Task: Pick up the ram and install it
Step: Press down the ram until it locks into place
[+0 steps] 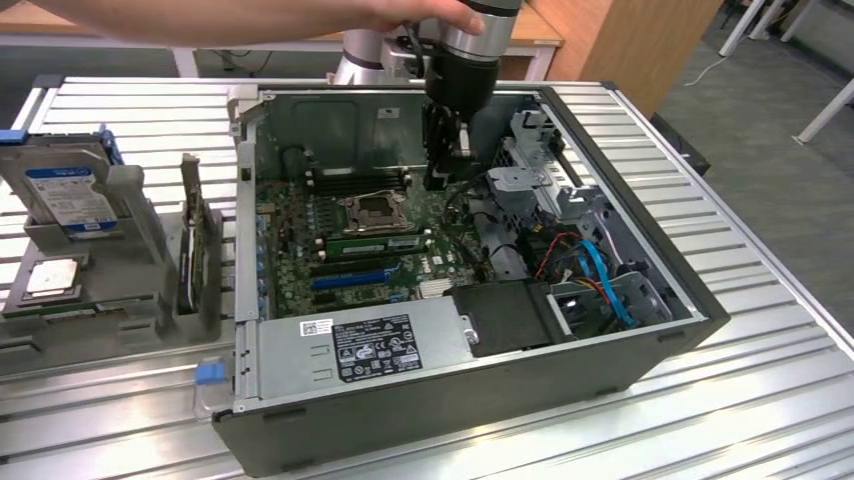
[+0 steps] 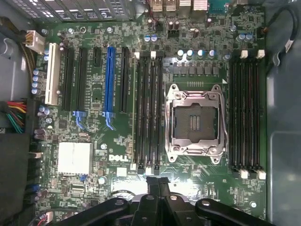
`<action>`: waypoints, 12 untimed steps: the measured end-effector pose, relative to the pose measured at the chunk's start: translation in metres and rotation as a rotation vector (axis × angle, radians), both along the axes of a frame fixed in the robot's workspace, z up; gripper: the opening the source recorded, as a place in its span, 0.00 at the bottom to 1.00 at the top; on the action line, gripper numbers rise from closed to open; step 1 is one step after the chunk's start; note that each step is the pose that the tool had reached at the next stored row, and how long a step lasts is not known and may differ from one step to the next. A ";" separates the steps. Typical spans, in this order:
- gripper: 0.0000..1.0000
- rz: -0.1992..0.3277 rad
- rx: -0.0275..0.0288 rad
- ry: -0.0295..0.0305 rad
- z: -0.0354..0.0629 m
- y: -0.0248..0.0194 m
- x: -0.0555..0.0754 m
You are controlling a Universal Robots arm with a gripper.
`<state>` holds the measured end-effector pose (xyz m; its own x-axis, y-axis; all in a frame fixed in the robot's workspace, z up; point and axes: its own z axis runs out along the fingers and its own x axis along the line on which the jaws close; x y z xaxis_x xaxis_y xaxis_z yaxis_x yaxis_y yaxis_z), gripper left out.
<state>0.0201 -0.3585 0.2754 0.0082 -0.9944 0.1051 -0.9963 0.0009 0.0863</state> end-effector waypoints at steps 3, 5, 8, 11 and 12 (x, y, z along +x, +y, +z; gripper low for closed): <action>0.10 0.000 0.0001 -0.0001 0.0000 0.0000 0.000; 0.10 0.000 0.0001 -0.0001 0.0000 0.0000 0.000; 0.10 0.000 0.0002 -0.0002 -0.0001 0.0000 0.000; 0.10 0.000 0.0002 -0.0001 -0.0001 0.0000 0.000; 0.10 0.000 0.0002 -0.0001 -0.0001 0.0001 0.000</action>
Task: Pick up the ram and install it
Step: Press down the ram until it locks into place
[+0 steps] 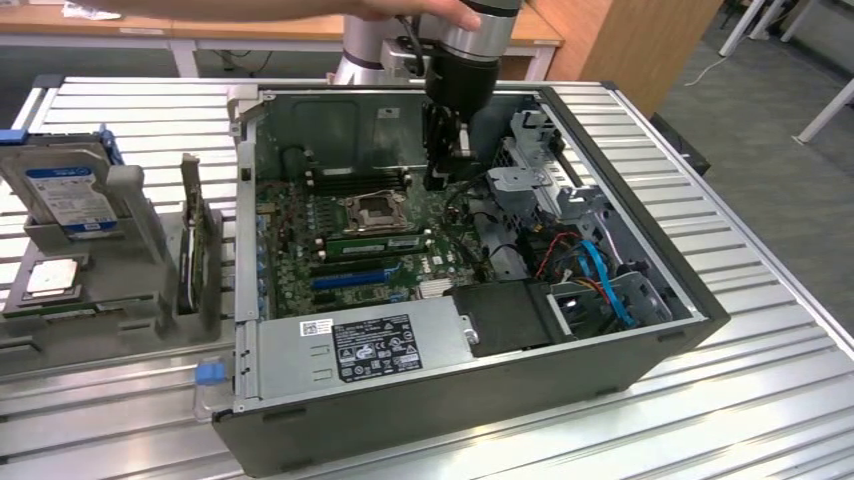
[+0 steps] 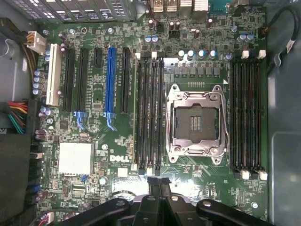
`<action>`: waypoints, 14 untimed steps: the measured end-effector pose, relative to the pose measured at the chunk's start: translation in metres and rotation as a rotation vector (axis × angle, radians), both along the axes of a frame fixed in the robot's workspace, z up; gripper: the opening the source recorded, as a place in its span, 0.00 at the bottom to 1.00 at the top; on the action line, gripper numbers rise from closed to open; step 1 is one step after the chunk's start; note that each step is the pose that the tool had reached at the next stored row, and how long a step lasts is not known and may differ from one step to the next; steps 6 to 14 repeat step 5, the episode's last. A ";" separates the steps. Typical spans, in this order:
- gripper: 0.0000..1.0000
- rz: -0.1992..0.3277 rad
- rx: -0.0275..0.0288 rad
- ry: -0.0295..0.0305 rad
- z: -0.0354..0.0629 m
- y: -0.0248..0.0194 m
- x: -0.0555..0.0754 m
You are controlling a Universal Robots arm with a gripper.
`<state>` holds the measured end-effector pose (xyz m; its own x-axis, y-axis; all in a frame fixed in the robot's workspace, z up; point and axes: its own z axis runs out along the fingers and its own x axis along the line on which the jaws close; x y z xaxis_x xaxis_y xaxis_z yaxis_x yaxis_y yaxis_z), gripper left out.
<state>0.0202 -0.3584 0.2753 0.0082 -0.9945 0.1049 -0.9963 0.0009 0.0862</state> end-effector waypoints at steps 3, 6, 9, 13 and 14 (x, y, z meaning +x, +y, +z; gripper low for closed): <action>0.10 0.000 -0.0001 0.0000 0.0000 0.0000 0.000; 0.10 0.000 -0.0001 0.0001 0.0001 0.0000 0.000; 0.10 0.000 -0.0001 0.0001 0.0001 0.0000 0.000; 0.10 0.000 -0.0001 0.0001 0.0001 0.0000 0.000; 0.10 0.000 -0.0001 0.0001 0.0001 0.0000 0.000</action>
